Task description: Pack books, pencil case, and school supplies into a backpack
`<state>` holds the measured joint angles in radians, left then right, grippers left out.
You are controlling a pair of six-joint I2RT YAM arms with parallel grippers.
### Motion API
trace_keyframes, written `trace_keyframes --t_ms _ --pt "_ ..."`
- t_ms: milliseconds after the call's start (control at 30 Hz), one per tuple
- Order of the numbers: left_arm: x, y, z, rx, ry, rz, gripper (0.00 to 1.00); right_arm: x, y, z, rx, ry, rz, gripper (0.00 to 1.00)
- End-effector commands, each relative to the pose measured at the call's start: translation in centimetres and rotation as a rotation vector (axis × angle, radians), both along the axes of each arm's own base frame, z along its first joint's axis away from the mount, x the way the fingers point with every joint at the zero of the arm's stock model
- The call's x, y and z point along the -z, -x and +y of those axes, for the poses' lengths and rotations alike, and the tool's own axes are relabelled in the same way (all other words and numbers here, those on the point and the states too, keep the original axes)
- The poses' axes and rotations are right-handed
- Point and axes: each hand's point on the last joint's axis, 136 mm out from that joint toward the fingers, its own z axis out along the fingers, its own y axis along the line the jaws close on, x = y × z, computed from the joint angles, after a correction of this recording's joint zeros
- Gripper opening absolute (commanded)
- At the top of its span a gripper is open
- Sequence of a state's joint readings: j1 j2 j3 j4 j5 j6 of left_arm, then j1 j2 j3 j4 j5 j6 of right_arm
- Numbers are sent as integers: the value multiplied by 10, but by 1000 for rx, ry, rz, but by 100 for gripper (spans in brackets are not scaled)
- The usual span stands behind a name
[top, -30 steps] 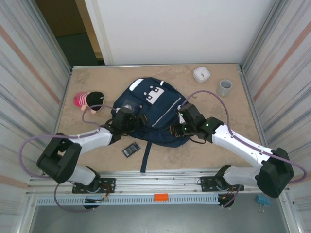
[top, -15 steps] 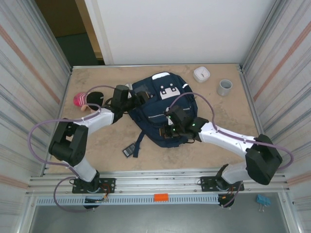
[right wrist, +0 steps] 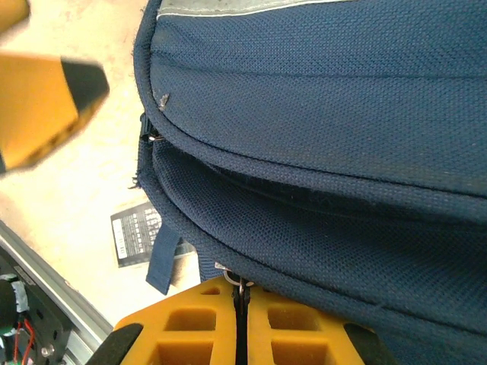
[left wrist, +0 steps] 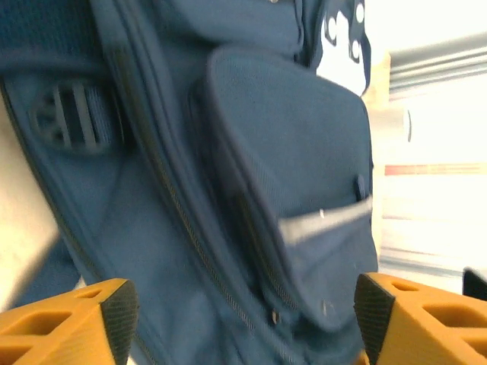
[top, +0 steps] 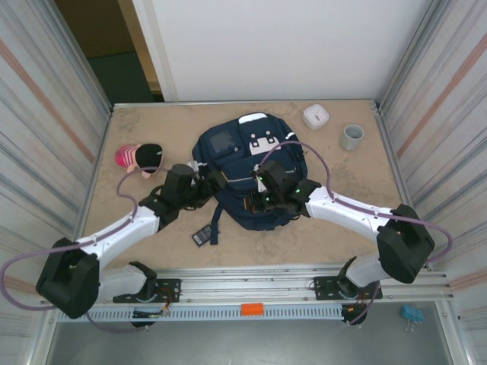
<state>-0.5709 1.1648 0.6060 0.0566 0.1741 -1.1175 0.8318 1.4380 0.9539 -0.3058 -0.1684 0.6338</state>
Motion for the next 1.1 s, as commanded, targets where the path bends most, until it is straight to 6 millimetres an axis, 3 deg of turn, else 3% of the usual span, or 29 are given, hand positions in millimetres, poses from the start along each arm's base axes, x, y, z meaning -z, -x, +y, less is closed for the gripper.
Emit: trace_keyframes --t_ms 0,233,567,900,933,1067 --pt "15 17 3 -90 88 100 75 -24 -7 17 -54 -56 -57 0" --pt "21 25 -15 -85 159 93 73 -22 -4 18 -73 -53 -43 0" --pt "-13 8 -38 -74 256 -7 69 -21 -1 19 -78 -57 -40 0" --pt "1 -3 -44 -117 277 15 49 -26 1 22 -95 -69 -49 0" --pt "5 -4 -46 -116 279 23 45 -27 2 22 -97 -69 -51 0" --pt "20 -9 -38 -145 247 28 12 -27 6 13 -104 -35 -60 0"
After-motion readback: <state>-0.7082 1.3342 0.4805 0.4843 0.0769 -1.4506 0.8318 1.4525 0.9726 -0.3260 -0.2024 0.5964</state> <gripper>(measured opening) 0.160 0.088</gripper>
